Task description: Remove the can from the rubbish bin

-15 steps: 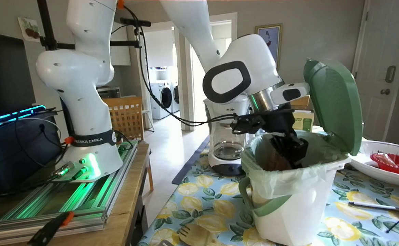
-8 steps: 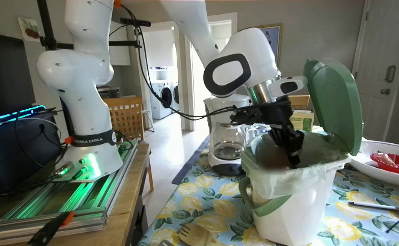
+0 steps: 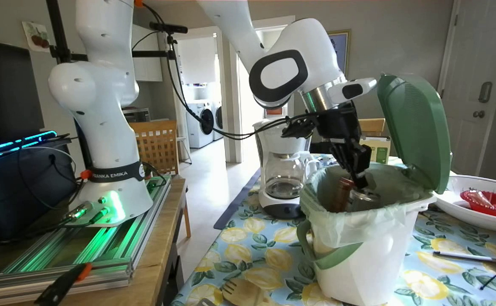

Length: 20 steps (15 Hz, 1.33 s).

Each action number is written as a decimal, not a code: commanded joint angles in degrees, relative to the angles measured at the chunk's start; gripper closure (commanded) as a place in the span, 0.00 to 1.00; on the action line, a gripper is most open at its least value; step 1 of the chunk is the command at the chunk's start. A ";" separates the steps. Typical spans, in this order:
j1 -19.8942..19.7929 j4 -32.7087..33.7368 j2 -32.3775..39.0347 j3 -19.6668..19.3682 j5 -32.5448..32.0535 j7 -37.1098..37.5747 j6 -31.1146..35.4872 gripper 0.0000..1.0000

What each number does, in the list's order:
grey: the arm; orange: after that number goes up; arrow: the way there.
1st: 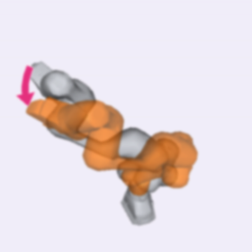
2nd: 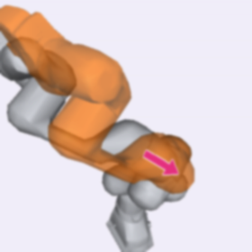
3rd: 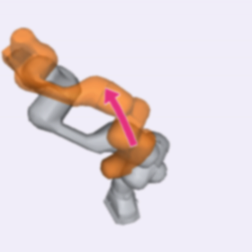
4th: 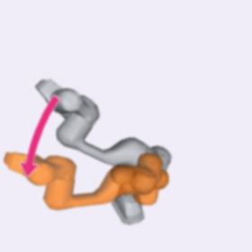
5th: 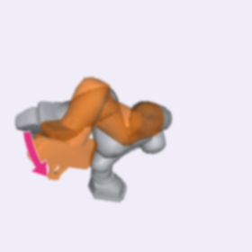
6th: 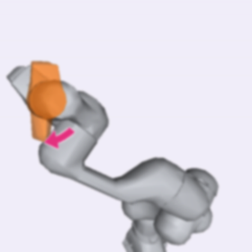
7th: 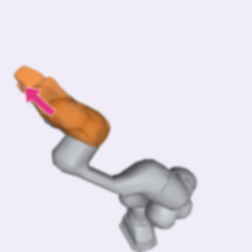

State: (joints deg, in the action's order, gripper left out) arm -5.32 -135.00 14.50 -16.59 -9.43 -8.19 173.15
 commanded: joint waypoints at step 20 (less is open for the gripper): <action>17.57 -7.21 -22.80 -14.19 -38.89 36.57 -7.82 1.00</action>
State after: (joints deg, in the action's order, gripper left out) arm 12.23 -139.15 -2.08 -31.74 -43.16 23.92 168.31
